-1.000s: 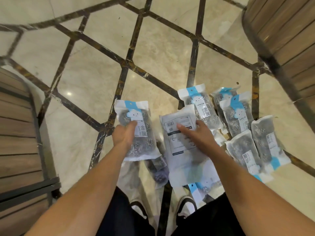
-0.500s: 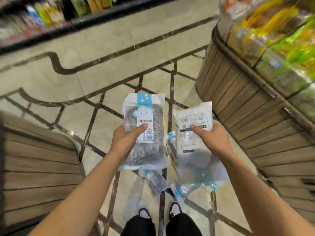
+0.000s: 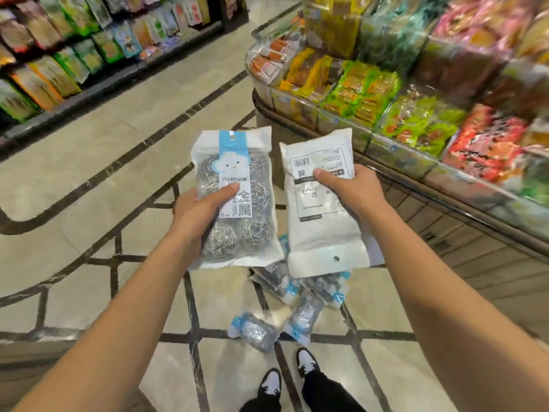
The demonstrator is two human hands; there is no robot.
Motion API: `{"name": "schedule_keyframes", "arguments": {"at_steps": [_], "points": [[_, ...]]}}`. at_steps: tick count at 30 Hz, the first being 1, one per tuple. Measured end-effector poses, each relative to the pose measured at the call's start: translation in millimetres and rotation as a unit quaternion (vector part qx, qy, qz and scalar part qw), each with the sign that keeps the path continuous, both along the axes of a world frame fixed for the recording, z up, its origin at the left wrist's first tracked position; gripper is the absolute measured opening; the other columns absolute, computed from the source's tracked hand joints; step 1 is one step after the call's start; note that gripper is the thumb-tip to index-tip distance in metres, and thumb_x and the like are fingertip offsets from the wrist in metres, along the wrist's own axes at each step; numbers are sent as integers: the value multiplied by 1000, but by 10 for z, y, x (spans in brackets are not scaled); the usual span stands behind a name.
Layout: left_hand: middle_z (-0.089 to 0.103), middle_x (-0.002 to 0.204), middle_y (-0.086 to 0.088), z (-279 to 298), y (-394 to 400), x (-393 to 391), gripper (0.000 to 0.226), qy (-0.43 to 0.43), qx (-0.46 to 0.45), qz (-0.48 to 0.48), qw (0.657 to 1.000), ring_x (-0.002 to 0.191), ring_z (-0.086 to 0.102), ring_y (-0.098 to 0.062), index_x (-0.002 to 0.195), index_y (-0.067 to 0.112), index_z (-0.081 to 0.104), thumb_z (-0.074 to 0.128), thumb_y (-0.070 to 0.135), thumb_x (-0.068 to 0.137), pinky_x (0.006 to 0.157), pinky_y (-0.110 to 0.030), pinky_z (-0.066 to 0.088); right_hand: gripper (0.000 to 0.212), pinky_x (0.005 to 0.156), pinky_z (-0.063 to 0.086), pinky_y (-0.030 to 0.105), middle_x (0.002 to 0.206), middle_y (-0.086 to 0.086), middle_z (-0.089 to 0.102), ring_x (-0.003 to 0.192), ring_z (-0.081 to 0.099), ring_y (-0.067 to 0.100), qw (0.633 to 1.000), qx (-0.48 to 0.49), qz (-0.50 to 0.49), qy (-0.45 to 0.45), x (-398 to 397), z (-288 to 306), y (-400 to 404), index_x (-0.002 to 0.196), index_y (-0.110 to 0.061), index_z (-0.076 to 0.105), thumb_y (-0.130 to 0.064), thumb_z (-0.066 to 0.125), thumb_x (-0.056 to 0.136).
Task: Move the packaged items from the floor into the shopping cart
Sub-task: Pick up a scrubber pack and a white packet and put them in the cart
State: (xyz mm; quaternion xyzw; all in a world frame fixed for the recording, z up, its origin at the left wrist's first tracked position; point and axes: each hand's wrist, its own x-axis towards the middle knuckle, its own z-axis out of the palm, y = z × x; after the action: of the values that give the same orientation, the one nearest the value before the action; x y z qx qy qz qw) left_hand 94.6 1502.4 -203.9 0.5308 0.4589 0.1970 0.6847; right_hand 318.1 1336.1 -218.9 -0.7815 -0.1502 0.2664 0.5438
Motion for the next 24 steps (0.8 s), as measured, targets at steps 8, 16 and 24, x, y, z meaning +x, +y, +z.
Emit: {"name": "schedule_keyframes", "arguments": {"at_steps": [8,16,24], "points": [[80,73,5,157,-639,935,25,-7,17,-186,982,62,75,-6,106,14,74,84,21,83,50,-17,55,11,73,59,30,81,-15,80,78,77,4,982,3,-188,-13,121,236,-1497,86,-27,79,-34,87,83],[80,106,-13,331,-2190,1876,37,-46,7,-354,934,95,75,-27,112,9,77,87,21,78,86,-40,60,20,90,63,45,95,-4,82,89,78,18,922,4,-386,-41,19,580,-3685,92,-24,78,-39,88,82],[81,101,-9,500,-4439,2313,37,-65,-17,-488,870,93,78,-28,116,12,75,85,19,81,80,-40,63,32,91,63,48,96,-2,83,90,79,21,859,19,-508,-56,-363,732,-5943,99,-19,80,-40,90,78]]}}
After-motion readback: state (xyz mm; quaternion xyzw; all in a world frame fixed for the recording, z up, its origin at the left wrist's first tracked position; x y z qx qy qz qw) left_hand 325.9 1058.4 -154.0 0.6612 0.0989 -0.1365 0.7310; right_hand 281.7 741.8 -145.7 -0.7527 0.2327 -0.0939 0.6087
